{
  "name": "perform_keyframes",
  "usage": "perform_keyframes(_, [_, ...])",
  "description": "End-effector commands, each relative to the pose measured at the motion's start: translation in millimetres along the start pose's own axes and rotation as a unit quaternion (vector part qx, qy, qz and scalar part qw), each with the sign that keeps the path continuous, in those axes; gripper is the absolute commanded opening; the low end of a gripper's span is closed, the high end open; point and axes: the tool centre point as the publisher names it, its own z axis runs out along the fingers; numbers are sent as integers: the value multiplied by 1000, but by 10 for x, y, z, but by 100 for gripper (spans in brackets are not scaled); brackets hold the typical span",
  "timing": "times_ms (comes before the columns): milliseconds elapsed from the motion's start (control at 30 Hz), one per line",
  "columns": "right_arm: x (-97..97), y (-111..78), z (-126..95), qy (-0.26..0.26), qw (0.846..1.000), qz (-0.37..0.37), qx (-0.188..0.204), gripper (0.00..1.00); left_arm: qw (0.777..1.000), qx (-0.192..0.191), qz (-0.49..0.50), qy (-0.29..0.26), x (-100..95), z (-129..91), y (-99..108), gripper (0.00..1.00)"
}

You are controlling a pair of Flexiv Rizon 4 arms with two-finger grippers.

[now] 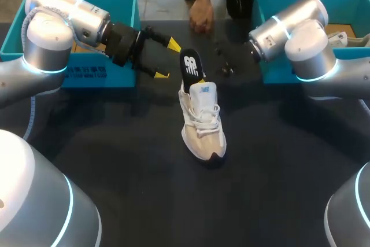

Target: Take the shoe out of the shoebox, open the shoe tongue, remove and reinsert the insole, then place the shoe into the shoebox

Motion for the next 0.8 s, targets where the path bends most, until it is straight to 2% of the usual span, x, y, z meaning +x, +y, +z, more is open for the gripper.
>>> perform_keyframes(33, [26,-42,60,2,1000,7,5,0,1000,0,0,2,-3,0,-2,100])
perform_keyframes(300, [71,-123,109,2,1000,19,4,0,1000,0,0,2,-3,0,-2,100])
perform_keyframes(333, [75,-110,100,1,1000,18,3,0,1000,0,0,2,-3,0,-2,100])
perform_keyframes(467, [72,-36,52,-8,1000,9,3,12,1000,0,0,2,-3,0,-2,100])
perform_keyframes(800, [52,111,-46,-18,1000,-10,8,13,1000,0,0,2,-3,0,-2,100])
